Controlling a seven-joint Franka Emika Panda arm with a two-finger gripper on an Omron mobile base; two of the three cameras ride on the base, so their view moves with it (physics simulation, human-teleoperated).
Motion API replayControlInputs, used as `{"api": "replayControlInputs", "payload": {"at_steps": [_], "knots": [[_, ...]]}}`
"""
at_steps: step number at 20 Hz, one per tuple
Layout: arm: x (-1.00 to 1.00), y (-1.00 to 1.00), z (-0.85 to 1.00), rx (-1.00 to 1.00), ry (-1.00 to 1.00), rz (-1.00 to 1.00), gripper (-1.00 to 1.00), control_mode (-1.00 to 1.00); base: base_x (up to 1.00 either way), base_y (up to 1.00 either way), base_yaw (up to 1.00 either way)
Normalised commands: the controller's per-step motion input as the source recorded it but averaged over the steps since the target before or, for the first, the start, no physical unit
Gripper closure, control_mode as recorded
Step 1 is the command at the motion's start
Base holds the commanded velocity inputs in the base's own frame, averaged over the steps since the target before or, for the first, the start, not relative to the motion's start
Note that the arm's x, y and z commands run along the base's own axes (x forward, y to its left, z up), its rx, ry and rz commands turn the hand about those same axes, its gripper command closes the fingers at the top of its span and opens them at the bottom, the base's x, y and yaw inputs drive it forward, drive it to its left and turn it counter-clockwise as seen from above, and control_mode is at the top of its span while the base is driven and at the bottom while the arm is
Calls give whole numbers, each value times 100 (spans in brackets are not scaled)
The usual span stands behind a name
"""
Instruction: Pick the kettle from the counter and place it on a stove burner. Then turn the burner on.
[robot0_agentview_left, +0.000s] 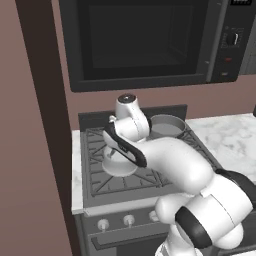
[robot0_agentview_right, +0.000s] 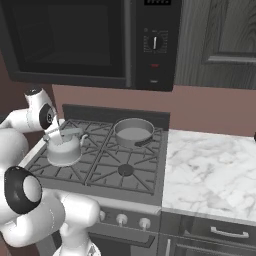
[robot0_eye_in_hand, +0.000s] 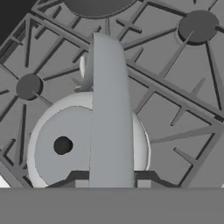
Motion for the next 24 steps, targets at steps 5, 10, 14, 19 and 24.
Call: {"api": "replayControlInputs", "payload": {"at_steps": [5,10,14,19,24], "knots": [[16,6,-30,0,0,0,100,-100,0,0,0],[10,5,-25,0,-4,0,100,-100,0,0,0],[1,3,-21,0,-3,0,100,-100,0,0,0],[0,0,-1,0,0,0,-100,-100,0,0,0],[0,0,0,0,0,0,-100,-100,0,0,0]]}}
